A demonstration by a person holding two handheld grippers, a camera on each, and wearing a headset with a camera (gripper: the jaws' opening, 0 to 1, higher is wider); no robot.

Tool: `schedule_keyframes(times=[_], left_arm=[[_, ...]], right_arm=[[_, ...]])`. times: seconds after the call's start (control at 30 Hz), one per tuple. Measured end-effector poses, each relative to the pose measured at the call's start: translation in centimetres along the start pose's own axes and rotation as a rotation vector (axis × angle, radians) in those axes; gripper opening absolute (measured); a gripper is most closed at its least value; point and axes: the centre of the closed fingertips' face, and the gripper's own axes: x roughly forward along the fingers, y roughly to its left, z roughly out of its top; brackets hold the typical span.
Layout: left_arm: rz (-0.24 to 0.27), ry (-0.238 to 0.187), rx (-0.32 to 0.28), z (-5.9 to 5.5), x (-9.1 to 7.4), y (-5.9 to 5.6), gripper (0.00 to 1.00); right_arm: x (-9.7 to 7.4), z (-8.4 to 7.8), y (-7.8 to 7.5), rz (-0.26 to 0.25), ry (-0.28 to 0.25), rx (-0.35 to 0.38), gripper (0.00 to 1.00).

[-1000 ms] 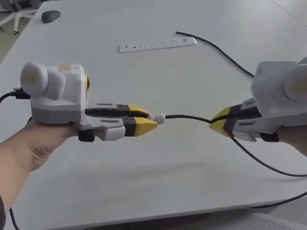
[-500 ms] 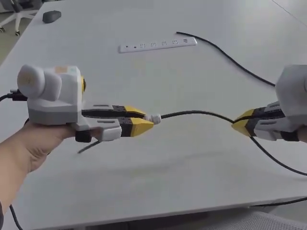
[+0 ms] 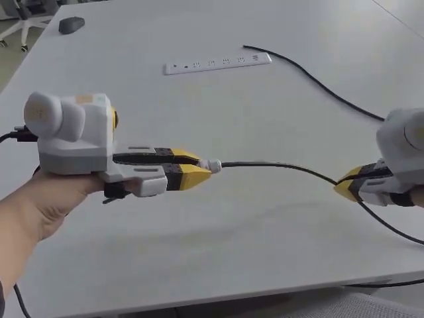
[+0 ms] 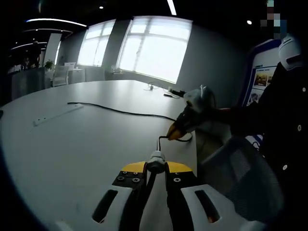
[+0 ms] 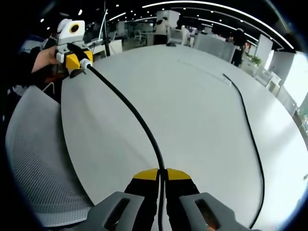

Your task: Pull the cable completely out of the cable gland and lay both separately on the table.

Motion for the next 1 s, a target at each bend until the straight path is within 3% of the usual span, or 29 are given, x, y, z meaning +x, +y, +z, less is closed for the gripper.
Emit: schedule_keyframes(times=[0.13, 0.3, 0.33, 0.53, 0.63, 0.87, 0.93, 1.0], left_arm=[[-0.002, 0.001, 0.002, 0.0, 0.1, -0.1, 0.15], [0.0, -0.003, 0.001, 0.1, 0.2, 0.1, 0.15], [0.002, -0.005, 0.004, 0.2, 0.2, 0.1, 0.15], [0.004, 0.003, 0.001, 0.0, 0.3, 0.4, 0.15], [-0.001, 0.0, 0.003, 0.1, 0.4, 0.2, 0.15], [-0.005, -0.004, 0.011, 0.4, 0.4, 0.0, 0.15], [-0.006, -0.003, 0.014, 0.5, 0.4, -0.2, 0.15], [-0.007, -0.002, 0.018, 0.5, 0.4, -0.2, 0.15]], right_arm=[[0.2, -0.4, 0.4, 0.029, 0.017, -0.006, 0.0], [0.3, -0.4, 0.2, 0.015, 0.027, -0.035, 0.0], [0.2, -0.1, 0.2, 0.014, 0.013, -0.067, 0.02], [-0.4, 0.8, 0.8, 0.042, -0.019, -0.057, 0.18], [-1.0, 3.3, 2.3, 0.107, -0.11, -0.014, 0.2], [-3.6, 11.1, 6.4, 0.222, -0.332, -0.094, 0.17], [-3.9, 12.6, 8.2, 0.261, -0.347, -0.173, 0.18], [-3.8, 13.4, 9.1, 0.261, -0.346, -0.219, 0.17]])
